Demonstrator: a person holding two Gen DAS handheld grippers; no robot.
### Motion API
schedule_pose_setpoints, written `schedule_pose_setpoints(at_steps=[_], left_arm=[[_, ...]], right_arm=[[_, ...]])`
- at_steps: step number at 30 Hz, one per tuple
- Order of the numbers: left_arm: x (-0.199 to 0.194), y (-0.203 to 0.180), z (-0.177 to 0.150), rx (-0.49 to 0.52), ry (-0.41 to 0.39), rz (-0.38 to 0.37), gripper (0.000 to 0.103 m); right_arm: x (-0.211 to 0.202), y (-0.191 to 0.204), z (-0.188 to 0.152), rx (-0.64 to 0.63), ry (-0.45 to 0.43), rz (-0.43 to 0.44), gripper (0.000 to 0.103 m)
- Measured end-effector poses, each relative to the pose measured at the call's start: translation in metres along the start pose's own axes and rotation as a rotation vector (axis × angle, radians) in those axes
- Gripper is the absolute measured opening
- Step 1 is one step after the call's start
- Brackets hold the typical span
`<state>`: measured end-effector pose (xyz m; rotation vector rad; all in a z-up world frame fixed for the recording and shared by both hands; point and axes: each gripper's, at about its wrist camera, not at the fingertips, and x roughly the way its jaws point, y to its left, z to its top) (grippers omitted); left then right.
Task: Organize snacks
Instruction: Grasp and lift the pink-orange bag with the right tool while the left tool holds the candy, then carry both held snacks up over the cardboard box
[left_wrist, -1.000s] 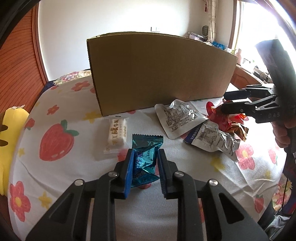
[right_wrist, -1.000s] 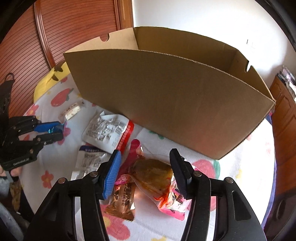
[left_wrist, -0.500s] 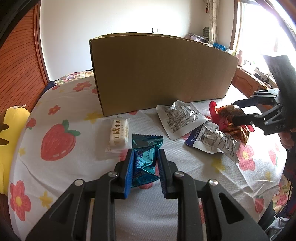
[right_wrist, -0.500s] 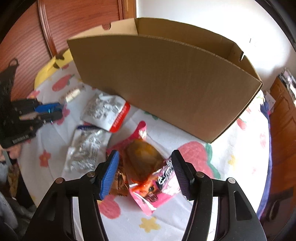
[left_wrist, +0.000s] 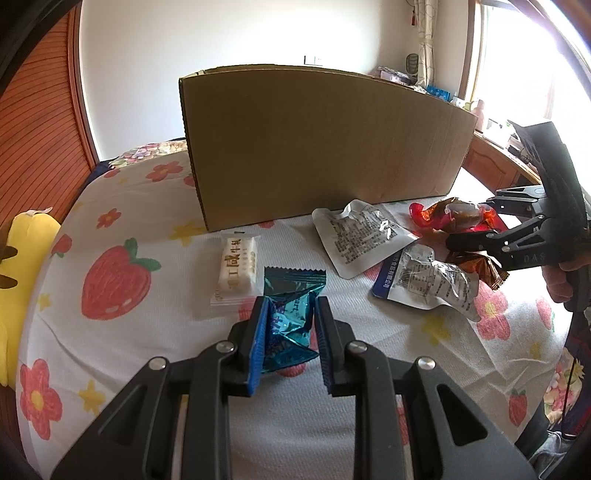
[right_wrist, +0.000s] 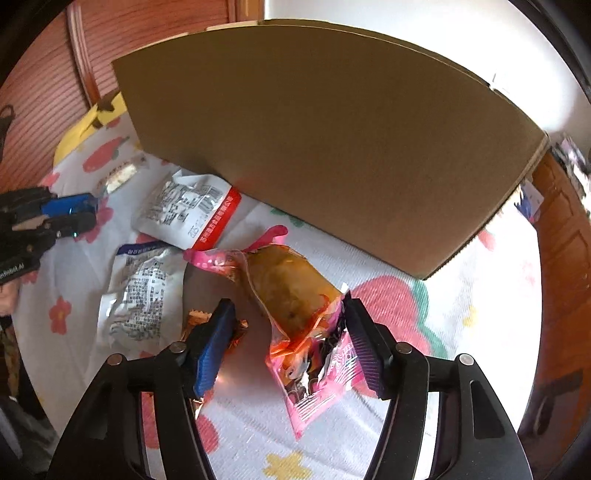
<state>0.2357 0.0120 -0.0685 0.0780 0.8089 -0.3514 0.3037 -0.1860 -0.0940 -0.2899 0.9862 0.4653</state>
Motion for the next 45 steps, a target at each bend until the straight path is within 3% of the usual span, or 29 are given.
schedule_pose_setpoints(at_steps=[6,10,29,39,45], left_arm=[[0.0,0.0,0.0,0.0,-0.001,0.001,0.022],[-0.001,0.0,0.0,-0.004,-0.009,0.001,0.022],[-0.023,-0.004,-0.005,-0.012,-0.115,0.022,0.022],[-0.026,-0.005,-0.002,-0.009,-0.13,0.035,0.022],[-0.037,-0.016,0.015,-0.002,-0.14,-0.006,0.022]], right_arm=[[-0.005,-0.012,-0.005,0.073,-0.036,0.02,0.051],[-0.01,-0.007,-0.007,0.07,-0.064,-0.016,0.046],[-0.056,0.008,-0.026,0.146,-0.211,0.001,0.045],[-0.082,0.015,-0.032,0.18,-0.27,0.004,0.045],[-0.104,0.019,-0.027,0.177,-0.318,0.0,0.045]])
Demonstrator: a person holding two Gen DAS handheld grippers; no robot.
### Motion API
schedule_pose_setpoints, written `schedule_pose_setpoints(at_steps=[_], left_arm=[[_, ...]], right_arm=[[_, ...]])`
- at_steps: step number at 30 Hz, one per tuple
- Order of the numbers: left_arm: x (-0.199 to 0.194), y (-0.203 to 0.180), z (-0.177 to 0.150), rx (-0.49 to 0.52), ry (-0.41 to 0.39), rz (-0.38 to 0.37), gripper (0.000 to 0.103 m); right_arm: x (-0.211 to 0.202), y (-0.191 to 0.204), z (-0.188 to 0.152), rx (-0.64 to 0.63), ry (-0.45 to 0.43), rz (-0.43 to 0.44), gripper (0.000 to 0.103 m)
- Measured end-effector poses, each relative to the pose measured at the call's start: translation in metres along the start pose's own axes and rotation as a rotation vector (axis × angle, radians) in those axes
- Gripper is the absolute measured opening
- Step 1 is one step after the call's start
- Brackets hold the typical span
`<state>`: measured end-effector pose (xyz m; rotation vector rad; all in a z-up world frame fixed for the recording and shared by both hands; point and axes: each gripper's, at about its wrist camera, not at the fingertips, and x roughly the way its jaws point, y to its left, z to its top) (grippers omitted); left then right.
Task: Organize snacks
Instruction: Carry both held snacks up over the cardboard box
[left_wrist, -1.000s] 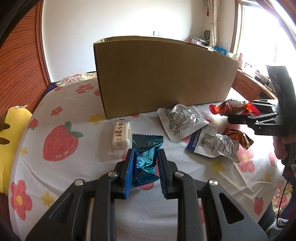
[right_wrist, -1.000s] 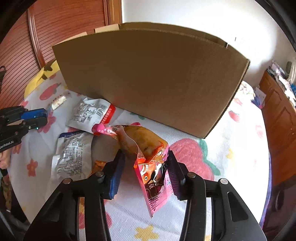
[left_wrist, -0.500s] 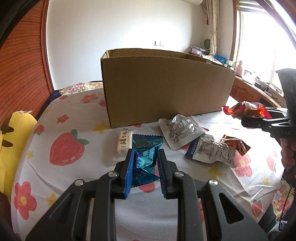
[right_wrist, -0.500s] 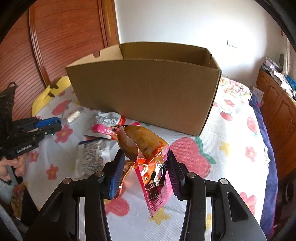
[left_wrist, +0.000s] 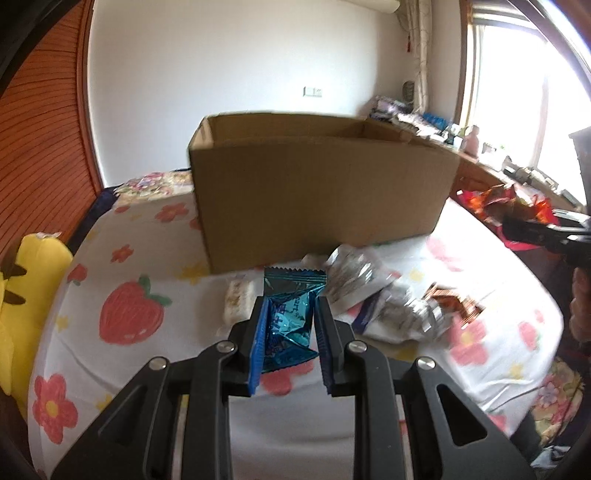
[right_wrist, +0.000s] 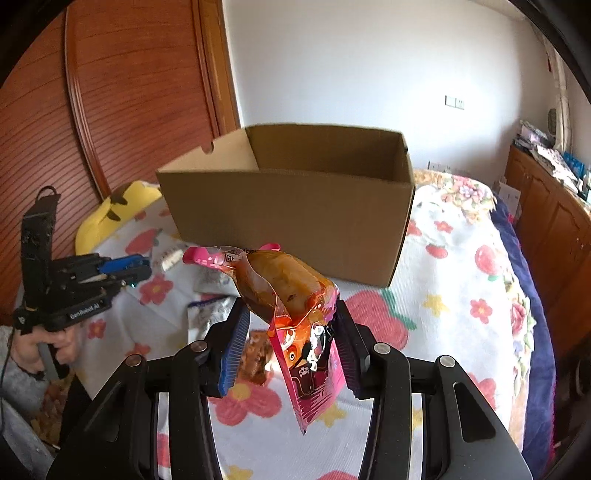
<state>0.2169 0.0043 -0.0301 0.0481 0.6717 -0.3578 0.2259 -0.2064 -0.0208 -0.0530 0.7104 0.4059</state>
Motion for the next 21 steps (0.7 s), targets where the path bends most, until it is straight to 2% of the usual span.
schedule_pose_setpoints(at_steps=[7,11,21], left_arm=[[-0.015,-0.014,0.044,0.037,-0.058,-0.04,0.022],[-0.016,-0.017,0.066,0.052,-0.092,-0.037,0.022],[0.008,-0.012,0.103,0.068,-0.12,-0.017,0.022]], right_arm=[[-0.01,0.004,0.022,-0.019,-0.049,0.016,0.046],[-0.009,0.007,0.04,-0.033,-0.075,0.033,0.046],[0.003,0.005,0.08,-0.045,-0.142,0.059,0.046]])
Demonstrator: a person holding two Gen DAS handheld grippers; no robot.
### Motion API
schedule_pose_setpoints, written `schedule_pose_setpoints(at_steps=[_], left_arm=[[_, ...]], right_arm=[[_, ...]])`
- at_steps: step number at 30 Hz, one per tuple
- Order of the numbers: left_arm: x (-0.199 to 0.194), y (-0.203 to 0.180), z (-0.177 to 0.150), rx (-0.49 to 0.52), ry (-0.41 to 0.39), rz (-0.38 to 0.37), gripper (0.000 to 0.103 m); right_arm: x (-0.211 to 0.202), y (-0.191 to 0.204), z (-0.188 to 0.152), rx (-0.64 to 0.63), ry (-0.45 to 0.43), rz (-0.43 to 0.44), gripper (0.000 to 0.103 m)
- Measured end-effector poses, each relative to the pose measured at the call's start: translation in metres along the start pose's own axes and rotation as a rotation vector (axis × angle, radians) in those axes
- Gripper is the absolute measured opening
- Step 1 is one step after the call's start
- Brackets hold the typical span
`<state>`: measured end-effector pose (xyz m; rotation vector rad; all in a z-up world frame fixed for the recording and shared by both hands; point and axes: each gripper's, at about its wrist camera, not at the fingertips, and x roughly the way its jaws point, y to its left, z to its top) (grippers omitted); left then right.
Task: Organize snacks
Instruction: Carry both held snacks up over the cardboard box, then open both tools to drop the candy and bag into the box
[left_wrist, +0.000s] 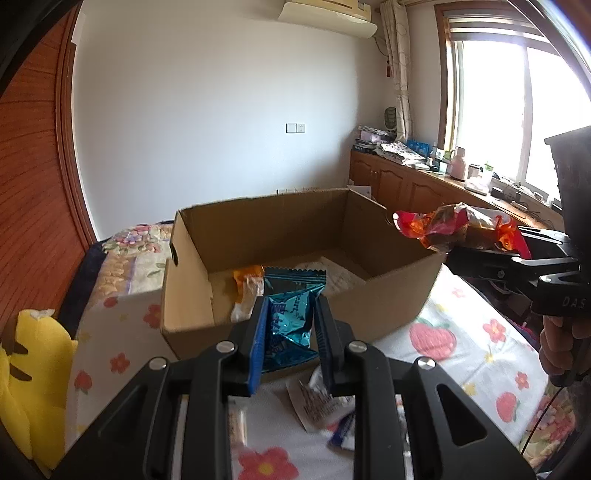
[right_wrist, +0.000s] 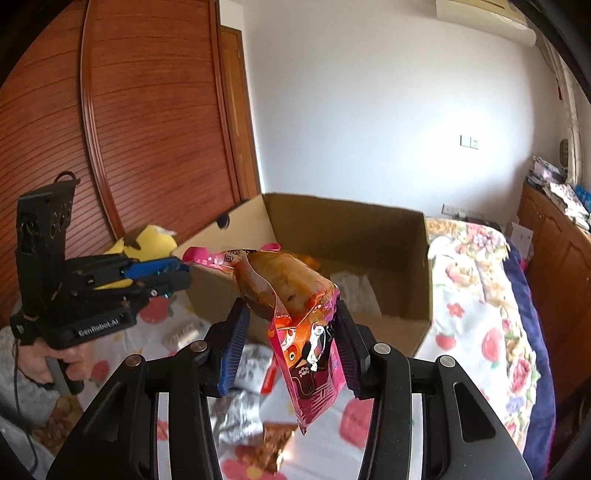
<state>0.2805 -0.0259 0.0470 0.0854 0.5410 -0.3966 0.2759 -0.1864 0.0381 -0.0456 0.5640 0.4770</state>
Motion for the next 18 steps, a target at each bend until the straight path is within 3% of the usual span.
schedule_pose_setpoints(at_steps=[11,18], left_arm=[[0.027,0.019,0.029,0.002,-0.043,0.03,0.022],[0.051,0.035,0.038,-0.031,-0.045,0.022,0.022]], right_arm=[[0.041,-0.016,0.026,0.005,-0.055,0.026,0.046],[0.074,-0.033,0.027,0.032,-0.039,0.027,0.046]])
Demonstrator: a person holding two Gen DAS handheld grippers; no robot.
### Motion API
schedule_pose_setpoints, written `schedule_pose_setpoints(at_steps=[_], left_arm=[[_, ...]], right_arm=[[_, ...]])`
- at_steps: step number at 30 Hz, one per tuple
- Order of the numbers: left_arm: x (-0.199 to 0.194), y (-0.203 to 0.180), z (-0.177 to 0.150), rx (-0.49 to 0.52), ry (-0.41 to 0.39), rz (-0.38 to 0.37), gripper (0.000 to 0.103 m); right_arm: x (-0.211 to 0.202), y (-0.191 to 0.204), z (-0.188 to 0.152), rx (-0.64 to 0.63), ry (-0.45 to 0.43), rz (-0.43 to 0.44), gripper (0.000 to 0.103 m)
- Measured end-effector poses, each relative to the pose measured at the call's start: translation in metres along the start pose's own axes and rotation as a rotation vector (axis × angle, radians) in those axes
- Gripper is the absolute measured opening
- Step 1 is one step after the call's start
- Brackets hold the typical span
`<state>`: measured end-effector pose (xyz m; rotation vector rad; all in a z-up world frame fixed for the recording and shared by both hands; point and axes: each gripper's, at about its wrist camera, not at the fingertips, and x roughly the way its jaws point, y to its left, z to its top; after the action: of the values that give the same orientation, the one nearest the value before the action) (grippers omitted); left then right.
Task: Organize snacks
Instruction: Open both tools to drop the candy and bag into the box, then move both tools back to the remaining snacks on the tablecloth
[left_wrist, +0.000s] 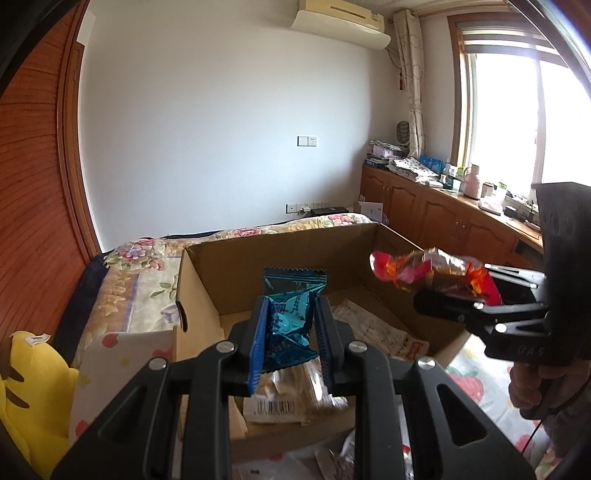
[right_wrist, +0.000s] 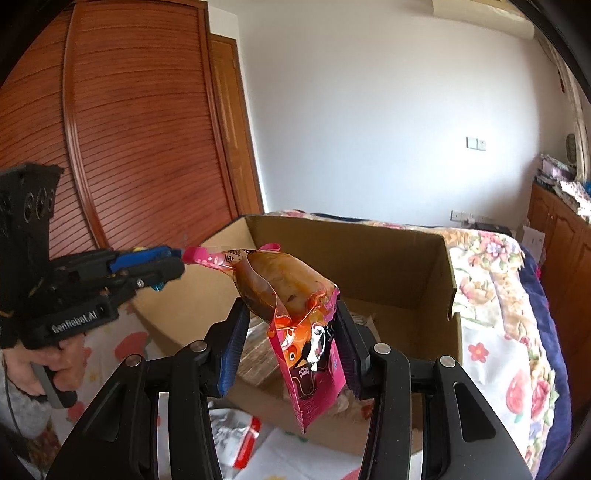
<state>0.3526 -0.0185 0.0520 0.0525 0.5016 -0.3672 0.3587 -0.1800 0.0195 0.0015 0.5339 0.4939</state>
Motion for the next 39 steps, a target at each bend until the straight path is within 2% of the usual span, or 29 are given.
schedule_pose_setpoints(at_steps=[8,18,27,30,32,39], left_arm=[[0.021,0.003,-0.003,0.002,0.019,0.014,0.022],[0.04,0.005,-0.009,-0.015,0.054,0.029,0.025],[0.045,0.002,-0.014,-0.007,0.075,0.048,0.026],[0.046,-0.003,-0.017,-0.005,0.079,0.049,0.027],[0.044,-0.005,-0.018,-0.002,0.078,0.051,0.031],[0.027,-0.01,-0.02,0.01,0.059,0.053,0.032]], right_arm=[[0.023,-0.014,-0.006,0.036,0.013,-0.007,0.046],[0.031,-0.015,-0.012,0.045,0.039,-0.032,0.046],[0.037,-0.01,-0.014,0.011,0.041,-0.041,0.048],[0.037,-0.011,-0.015,0.011,0.034,-0.04,0.053],[0.036,-0.011,-0.016,0.003,0.025,-0.038,0.055],[0.034,-0.012,-0.018,0.0,0.018,-0.034,0.055]])
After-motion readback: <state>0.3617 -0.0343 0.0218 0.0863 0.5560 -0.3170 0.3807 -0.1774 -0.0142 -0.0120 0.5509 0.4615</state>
